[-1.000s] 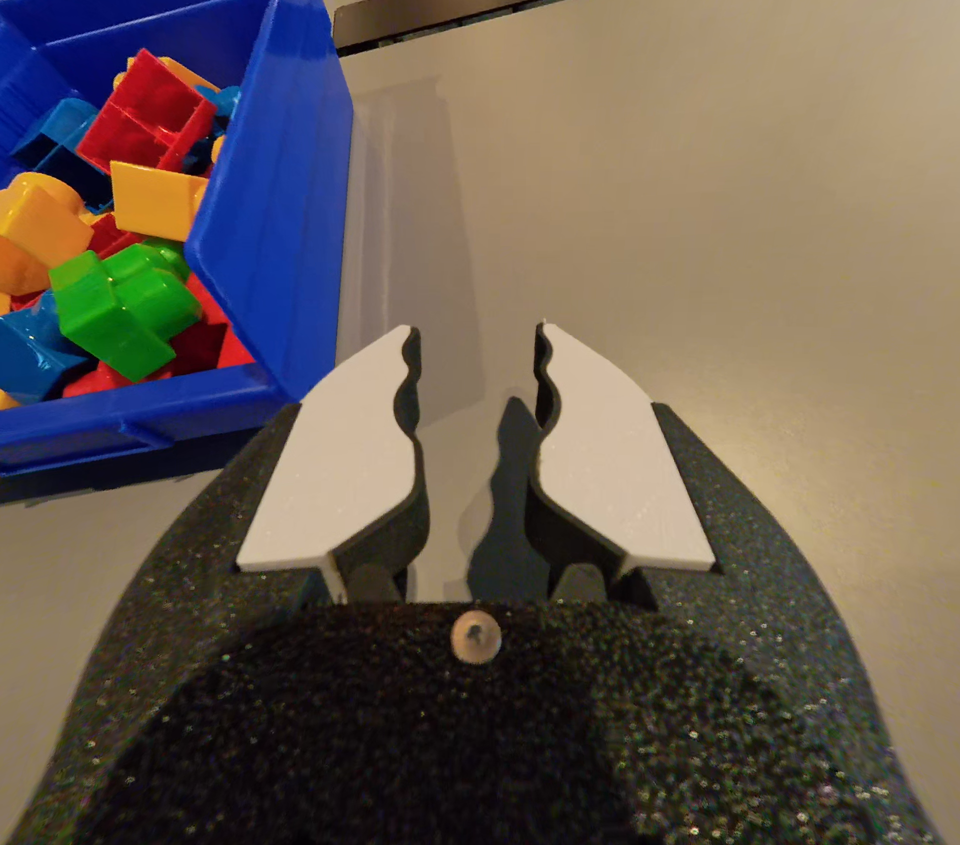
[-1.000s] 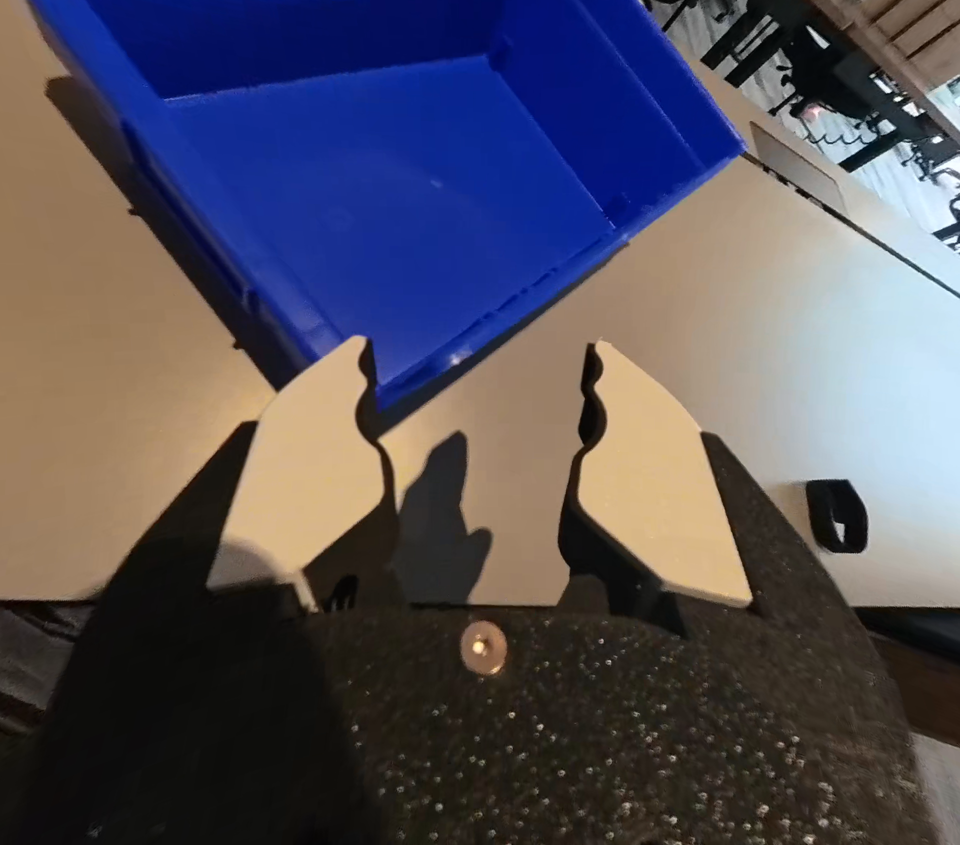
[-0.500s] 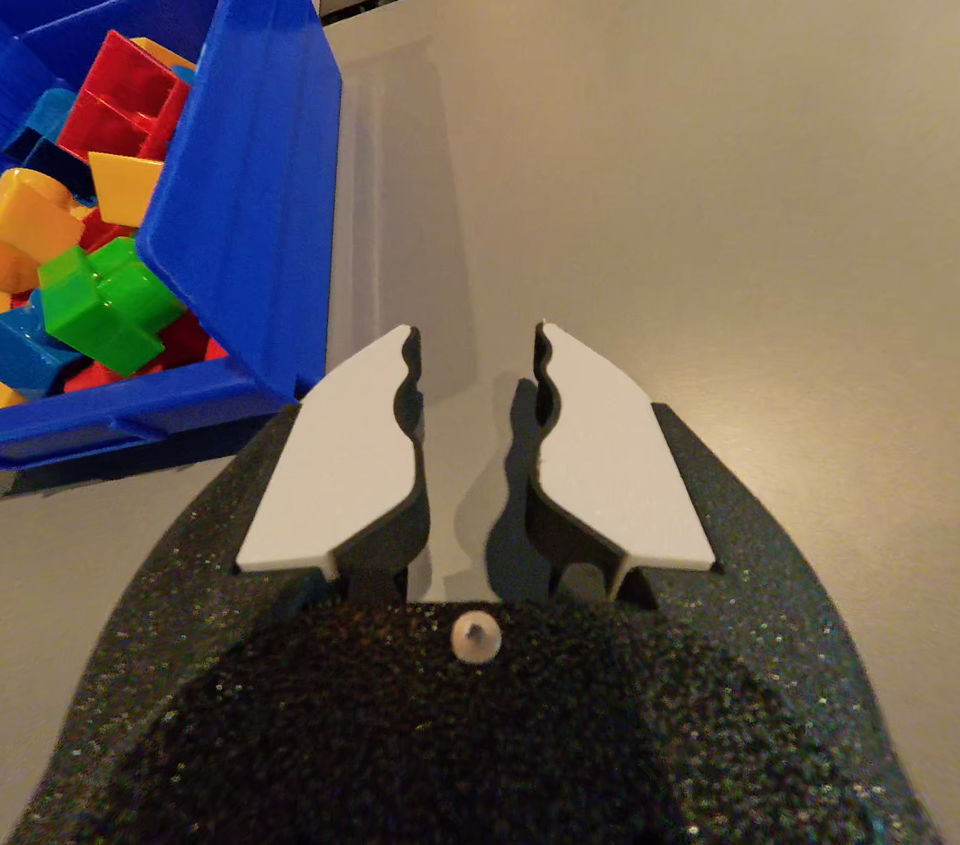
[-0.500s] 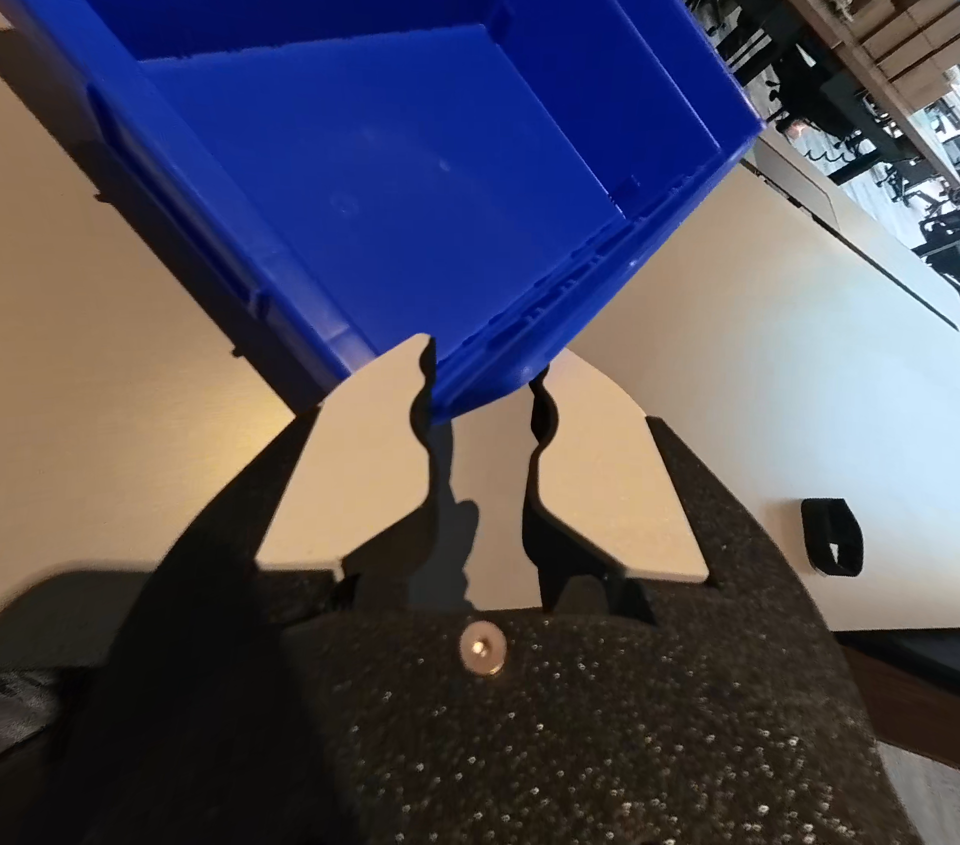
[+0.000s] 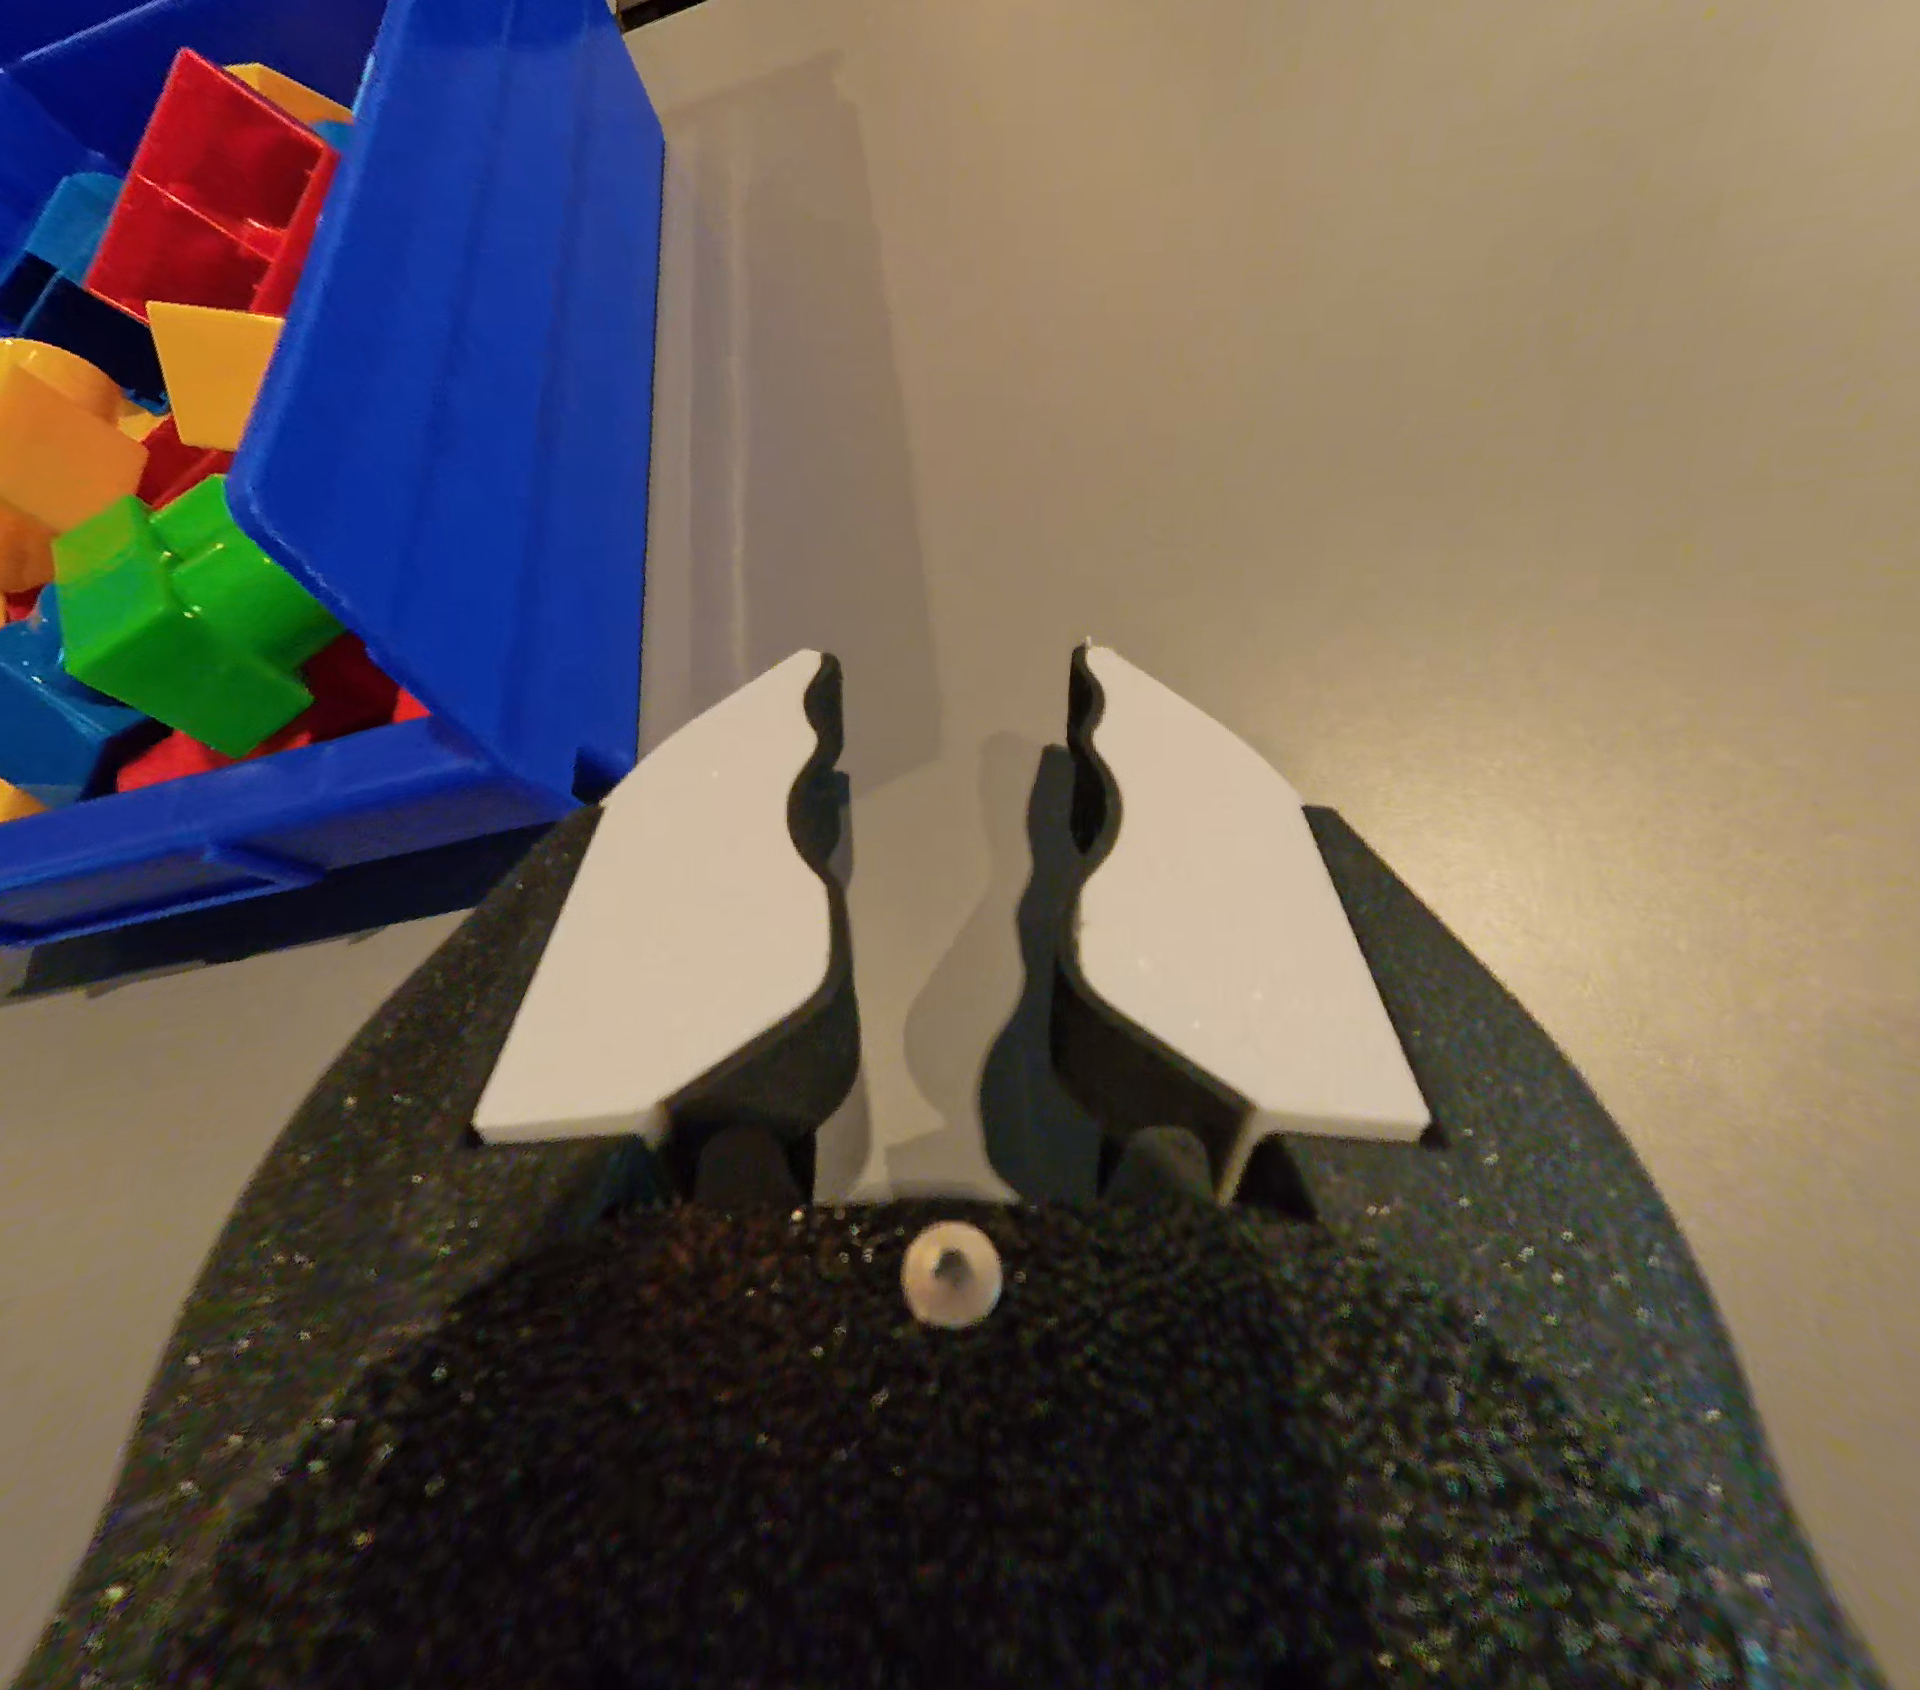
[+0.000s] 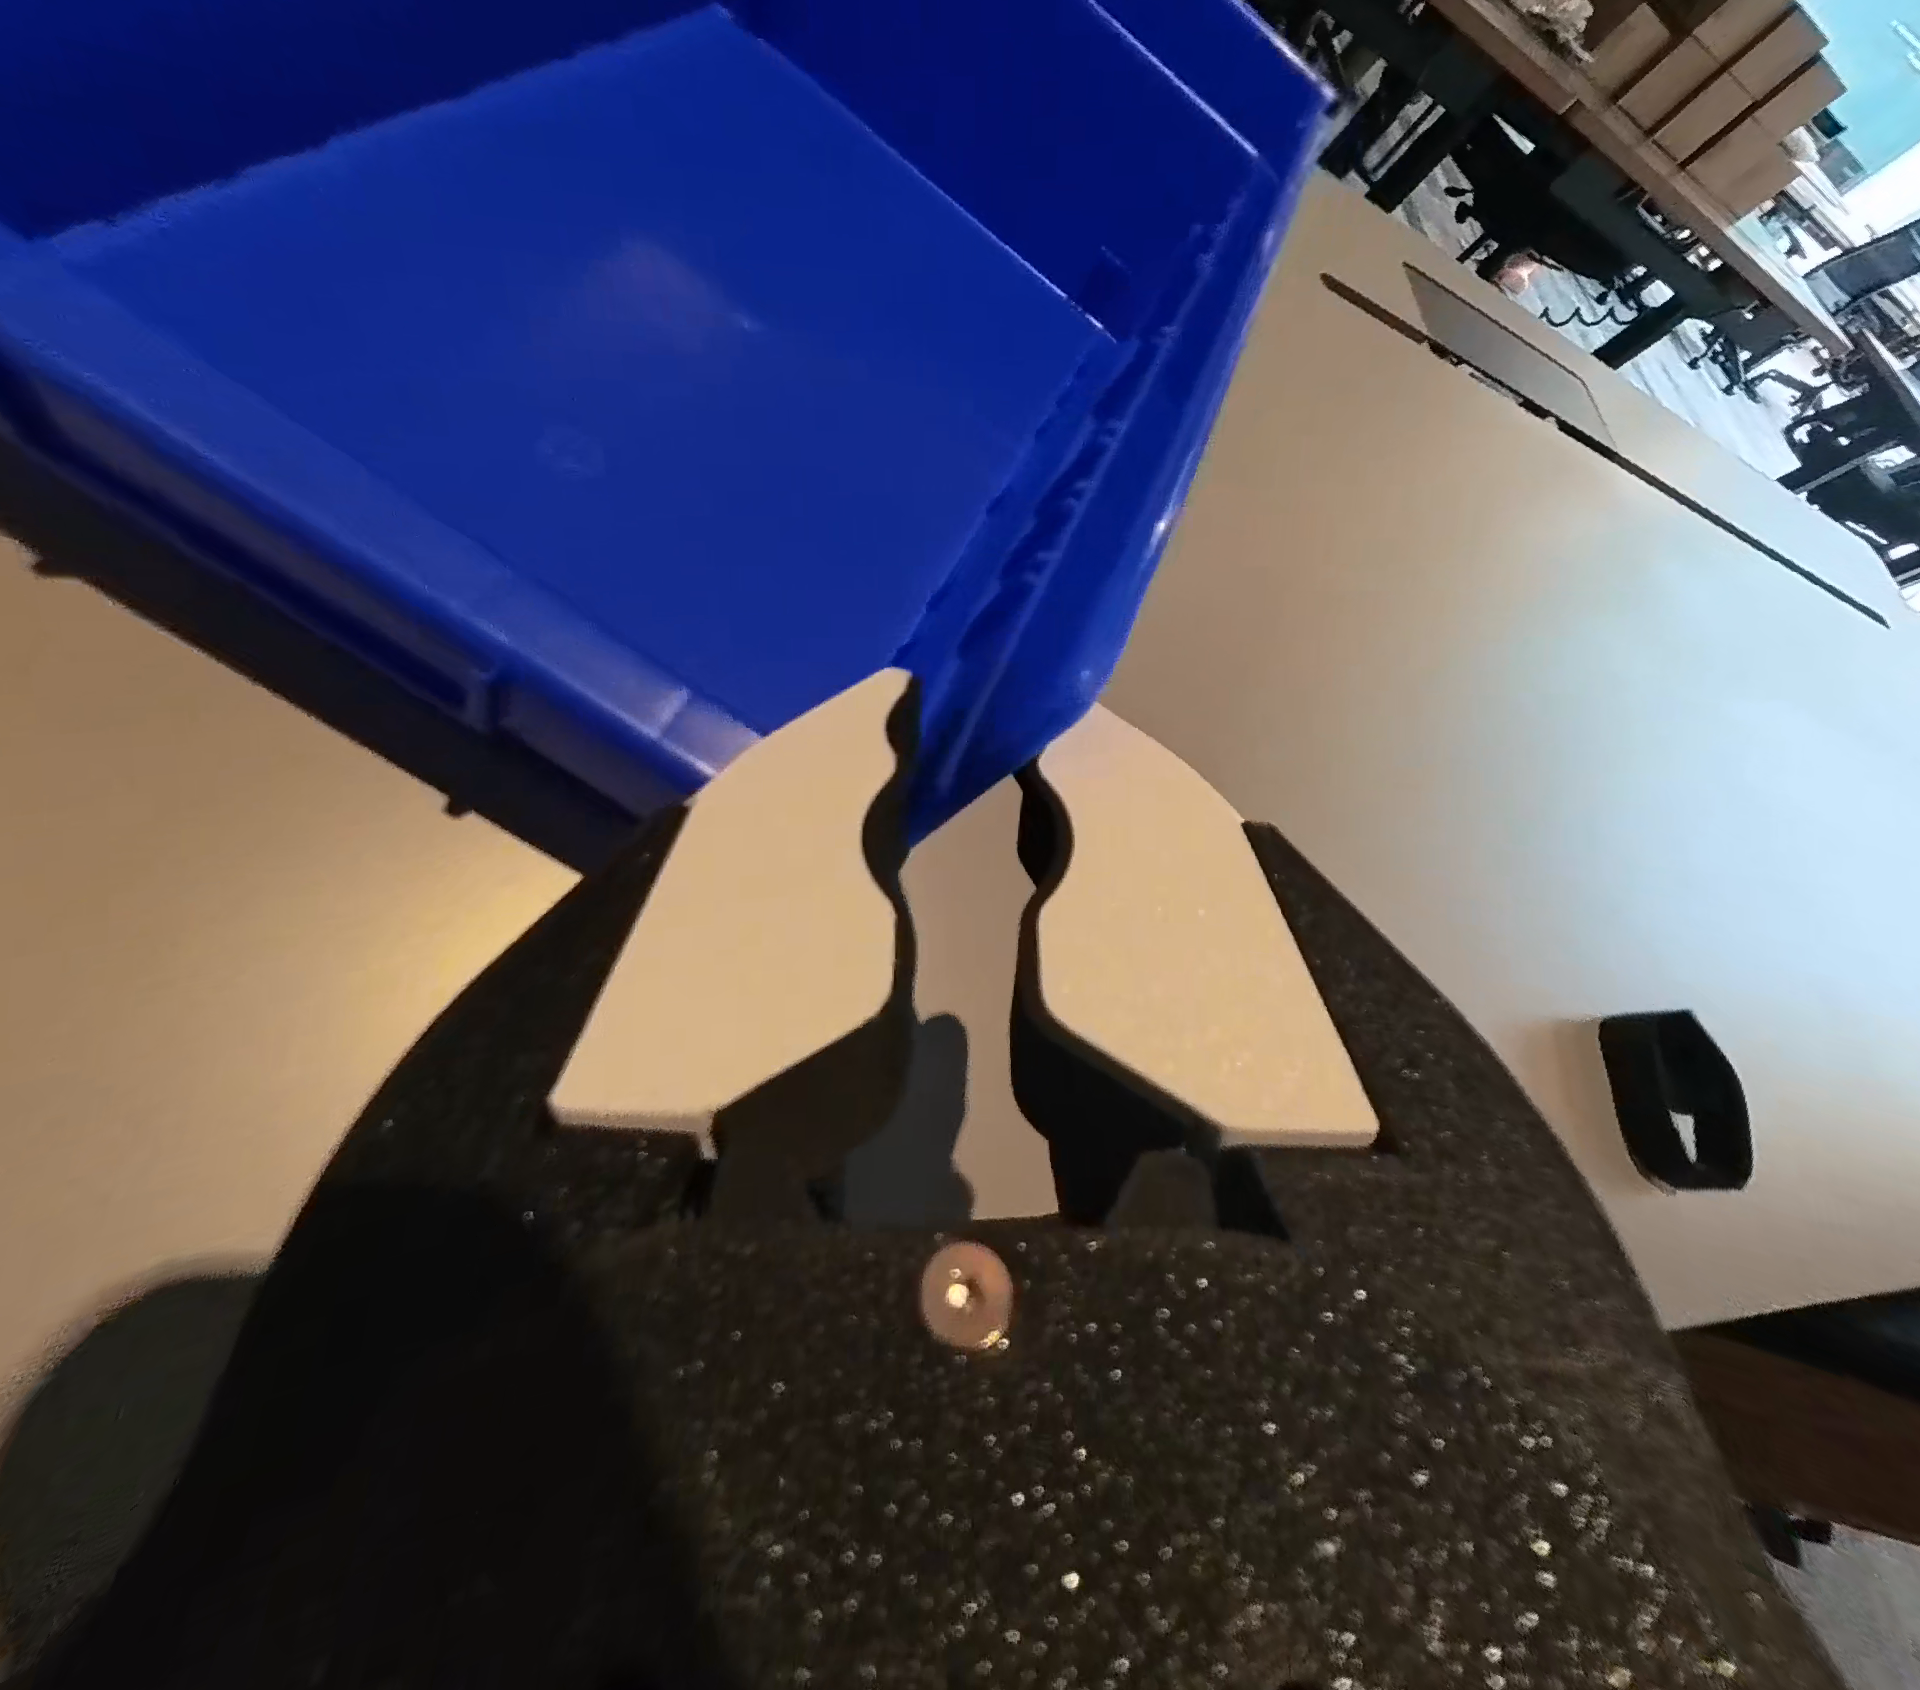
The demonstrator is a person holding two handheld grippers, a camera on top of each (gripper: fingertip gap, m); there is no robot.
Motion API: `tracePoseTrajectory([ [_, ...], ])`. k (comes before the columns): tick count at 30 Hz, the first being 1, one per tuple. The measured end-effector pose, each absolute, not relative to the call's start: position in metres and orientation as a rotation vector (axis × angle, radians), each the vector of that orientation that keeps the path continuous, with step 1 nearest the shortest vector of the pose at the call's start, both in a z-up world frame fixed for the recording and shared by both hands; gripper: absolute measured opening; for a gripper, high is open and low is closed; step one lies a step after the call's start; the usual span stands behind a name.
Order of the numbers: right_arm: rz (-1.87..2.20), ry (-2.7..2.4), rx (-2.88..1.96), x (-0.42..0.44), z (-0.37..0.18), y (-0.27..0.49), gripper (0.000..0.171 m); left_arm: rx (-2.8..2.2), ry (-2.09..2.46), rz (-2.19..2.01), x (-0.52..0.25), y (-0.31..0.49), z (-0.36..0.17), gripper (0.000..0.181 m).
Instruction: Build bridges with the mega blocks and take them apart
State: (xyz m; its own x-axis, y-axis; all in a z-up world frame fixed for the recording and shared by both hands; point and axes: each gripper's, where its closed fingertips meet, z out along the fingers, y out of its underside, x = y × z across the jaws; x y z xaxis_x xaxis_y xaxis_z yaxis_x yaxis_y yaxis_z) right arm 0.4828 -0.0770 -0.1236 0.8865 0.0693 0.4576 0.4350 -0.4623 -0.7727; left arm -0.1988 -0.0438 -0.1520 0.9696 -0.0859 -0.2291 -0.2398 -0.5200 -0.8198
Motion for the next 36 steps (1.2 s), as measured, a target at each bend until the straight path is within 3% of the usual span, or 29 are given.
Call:
tracePoseTrajectory([
  [1,-0.441,-0.357,-2.020,0.488,-0.123,-0.073,0.015,-2.120,0.229,0.196,-0.199,-0.044,-0.152,0.041],
  [22,-0.079,-0.449,-2.036,0.549,-0.127,0.044,0.008,-2.113,0.245,0.204,-0.192,-0.049,-0.152,0.040],
  [36,-0.056,-0.424,-2.030,0.555,-0.127,0.070,0.007,-2.115,0.242,0.196,-0.192,-0.049,-0.152,0.039],
])
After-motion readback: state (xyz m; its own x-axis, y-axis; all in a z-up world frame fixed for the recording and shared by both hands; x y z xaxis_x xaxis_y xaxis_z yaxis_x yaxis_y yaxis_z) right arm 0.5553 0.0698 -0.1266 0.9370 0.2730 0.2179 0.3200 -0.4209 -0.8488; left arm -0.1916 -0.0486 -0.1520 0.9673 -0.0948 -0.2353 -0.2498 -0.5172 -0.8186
